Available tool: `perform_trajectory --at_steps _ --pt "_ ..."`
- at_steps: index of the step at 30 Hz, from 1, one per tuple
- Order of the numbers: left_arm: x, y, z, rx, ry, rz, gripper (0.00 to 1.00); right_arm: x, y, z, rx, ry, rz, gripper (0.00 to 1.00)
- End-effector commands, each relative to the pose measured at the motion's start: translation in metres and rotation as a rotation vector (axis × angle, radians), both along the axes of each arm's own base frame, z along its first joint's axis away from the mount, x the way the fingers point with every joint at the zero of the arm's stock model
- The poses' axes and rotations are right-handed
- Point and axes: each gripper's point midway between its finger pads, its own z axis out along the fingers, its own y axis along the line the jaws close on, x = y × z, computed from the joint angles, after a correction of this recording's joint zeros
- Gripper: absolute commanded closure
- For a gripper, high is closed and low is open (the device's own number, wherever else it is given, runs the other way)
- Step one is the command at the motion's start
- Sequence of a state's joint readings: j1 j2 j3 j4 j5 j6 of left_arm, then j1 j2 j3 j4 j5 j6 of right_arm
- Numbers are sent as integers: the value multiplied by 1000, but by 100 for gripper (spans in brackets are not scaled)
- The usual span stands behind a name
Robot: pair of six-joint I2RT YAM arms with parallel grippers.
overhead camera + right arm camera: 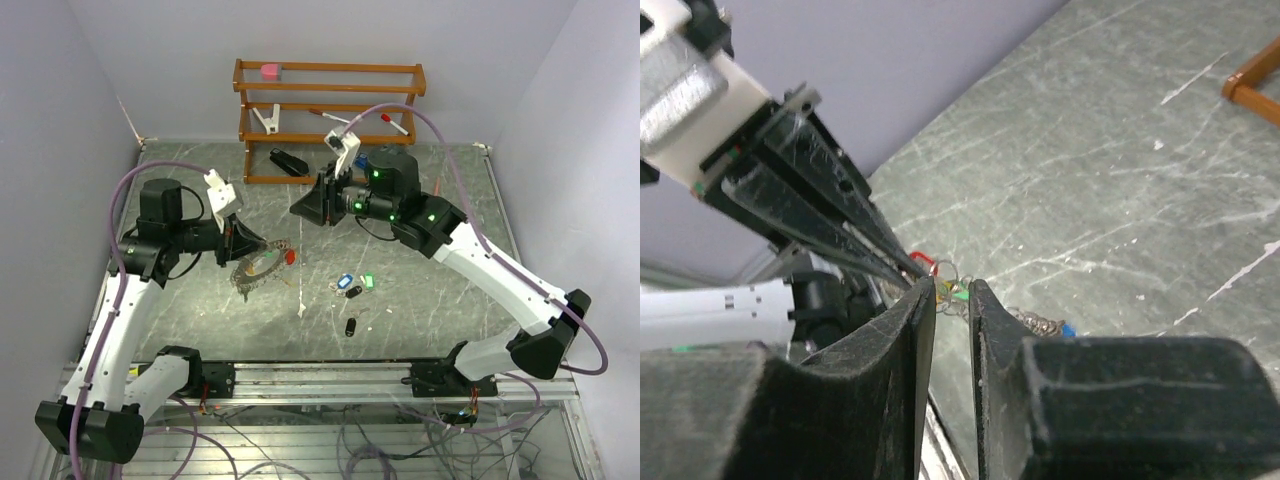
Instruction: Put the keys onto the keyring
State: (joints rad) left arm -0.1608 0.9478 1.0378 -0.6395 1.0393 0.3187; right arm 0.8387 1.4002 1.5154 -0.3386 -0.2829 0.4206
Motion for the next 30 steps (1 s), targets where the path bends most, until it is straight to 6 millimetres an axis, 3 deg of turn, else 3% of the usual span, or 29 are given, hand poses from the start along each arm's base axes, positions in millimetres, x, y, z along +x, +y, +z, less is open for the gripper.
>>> perform_trajectory --at_steps 1,4,10,18,24,30 --pt "3 -1 15 -12 -51 -12 93 -25 4 -13 -26 -33 161 81" --pt "10 -1 18 -15 -34 12 93 -42 12 -36 -64 -40 230 82" --pt "17 -2 26 -22 -7 33 93 -63 19 -43 -107 -101 265 82" --pt "15 -5 37 -51 5 23 93 -56 20 -51 -141 -145 193 83" --pt "12 -5 40 -58 11 26 93 -45 31 -47 -155 -166 159 83" --pt "14 -4 39 -54 13 39 93 -46 45 -48 -185 -188 161 83"
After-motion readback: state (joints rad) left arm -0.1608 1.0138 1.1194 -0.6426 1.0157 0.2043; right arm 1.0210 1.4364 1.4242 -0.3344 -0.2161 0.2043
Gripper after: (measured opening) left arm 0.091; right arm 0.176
